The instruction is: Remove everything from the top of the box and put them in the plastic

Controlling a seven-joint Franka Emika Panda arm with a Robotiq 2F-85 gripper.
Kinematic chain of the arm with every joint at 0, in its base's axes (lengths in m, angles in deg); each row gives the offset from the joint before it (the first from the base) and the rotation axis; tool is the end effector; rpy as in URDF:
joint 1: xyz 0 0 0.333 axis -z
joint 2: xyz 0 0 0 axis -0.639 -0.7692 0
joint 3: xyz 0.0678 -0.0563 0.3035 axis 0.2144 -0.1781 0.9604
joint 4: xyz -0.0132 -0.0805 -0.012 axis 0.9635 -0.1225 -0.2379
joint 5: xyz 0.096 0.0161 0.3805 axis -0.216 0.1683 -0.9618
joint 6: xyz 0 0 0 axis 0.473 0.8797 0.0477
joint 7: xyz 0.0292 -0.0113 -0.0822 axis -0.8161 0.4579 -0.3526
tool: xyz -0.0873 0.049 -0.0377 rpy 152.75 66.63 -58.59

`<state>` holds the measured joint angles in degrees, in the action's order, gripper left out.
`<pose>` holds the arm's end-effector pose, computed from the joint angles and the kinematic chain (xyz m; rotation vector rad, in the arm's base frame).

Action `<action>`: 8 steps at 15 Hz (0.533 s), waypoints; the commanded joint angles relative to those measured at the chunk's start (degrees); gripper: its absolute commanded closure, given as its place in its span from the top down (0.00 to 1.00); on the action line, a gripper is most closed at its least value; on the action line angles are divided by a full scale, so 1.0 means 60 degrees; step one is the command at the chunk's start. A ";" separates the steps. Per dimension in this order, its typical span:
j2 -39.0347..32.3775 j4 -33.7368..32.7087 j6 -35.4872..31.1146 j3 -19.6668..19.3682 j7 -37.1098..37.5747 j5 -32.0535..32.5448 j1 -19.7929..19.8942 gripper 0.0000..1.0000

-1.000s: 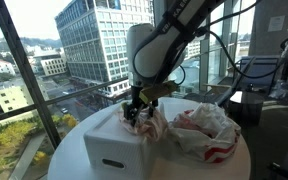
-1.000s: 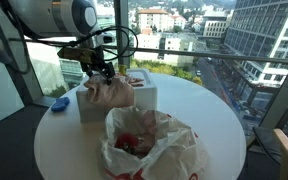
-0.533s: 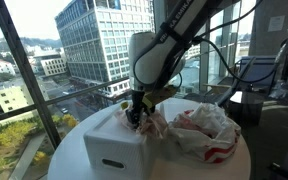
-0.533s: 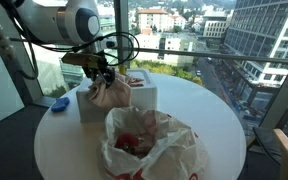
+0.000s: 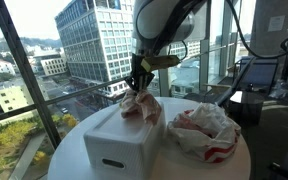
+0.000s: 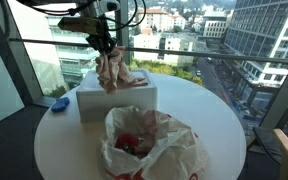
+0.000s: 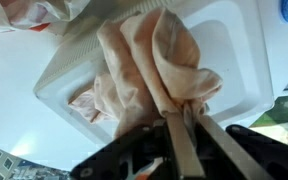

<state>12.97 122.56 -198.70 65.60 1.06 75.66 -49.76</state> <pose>0.5547 0.1706 0.4194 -3.0517 -0.1507 -0.5393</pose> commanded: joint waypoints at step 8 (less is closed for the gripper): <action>0.4162 0.0632 0.4561 -0.0288 0.1185 -0.0097 0.1267 0.08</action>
<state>32.15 123.49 -176.81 63.80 6.56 75.97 -44.00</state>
